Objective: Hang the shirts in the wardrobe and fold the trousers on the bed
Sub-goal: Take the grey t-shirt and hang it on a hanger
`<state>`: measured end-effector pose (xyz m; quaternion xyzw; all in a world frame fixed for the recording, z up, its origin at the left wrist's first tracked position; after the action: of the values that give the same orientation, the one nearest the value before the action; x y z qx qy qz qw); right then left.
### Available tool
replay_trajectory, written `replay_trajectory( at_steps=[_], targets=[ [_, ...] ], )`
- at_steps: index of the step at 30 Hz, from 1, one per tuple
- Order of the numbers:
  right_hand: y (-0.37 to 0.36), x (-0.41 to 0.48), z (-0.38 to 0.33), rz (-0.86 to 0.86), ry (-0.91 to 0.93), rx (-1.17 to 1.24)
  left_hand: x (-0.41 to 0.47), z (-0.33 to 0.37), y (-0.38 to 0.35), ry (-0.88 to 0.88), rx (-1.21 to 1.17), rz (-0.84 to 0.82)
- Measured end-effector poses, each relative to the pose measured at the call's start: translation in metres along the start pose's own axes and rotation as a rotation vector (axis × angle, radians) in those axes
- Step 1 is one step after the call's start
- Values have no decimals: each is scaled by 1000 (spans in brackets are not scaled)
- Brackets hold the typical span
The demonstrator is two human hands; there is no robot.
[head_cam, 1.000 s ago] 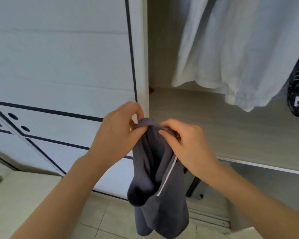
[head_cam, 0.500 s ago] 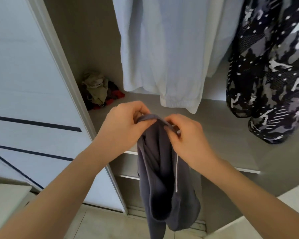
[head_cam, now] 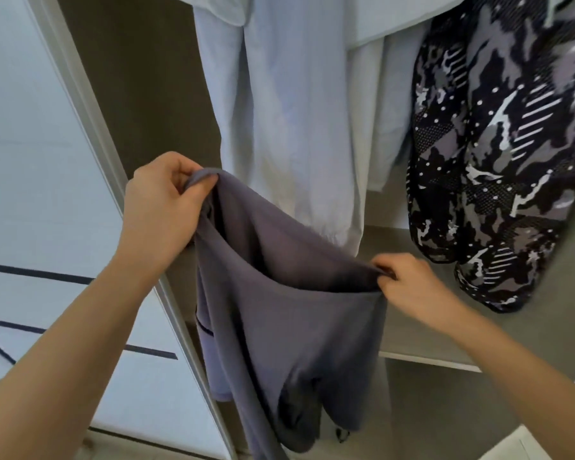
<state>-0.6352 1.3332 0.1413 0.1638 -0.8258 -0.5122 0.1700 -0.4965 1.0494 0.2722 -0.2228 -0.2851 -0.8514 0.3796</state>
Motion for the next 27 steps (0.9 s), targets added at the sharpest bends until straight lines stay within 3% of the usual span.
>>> replay_trajectory(
  at_steps=[8, 14, 19, 23, 27],
  targets=[
    [54, 8, -16, 78, 67, 206, 10, 2, 22, -21, 180, 50],
    [84, -2, -49, 185, 207, 163, 17, -7, 27, 77, 11, 19],
    [105, 1, -57, 256, 204, 52, 17, -5, 22, 119, -83, -77],
    [137, 5, -56, 409, 163, -37, 17, 6, 31, 55, 68, -165],
    [165, 3, -59, 511, 170, 49, 21, 16, 46, -25, 362, -160]
  ],
)
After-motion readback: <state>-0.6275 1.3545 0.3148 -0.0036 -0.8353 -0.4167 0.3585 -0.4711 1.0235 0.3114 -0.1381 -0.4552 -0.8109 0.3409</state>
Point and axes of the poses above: each hand's wrist, its own x-axis towards the middle knuckle, its own y-axis out of the back of the hand, z = x × y, the point moved 9 cm from there along x, towards the middle knuckle, and after that the axes turned 8 degrees about -x, right-handed, at the moved point
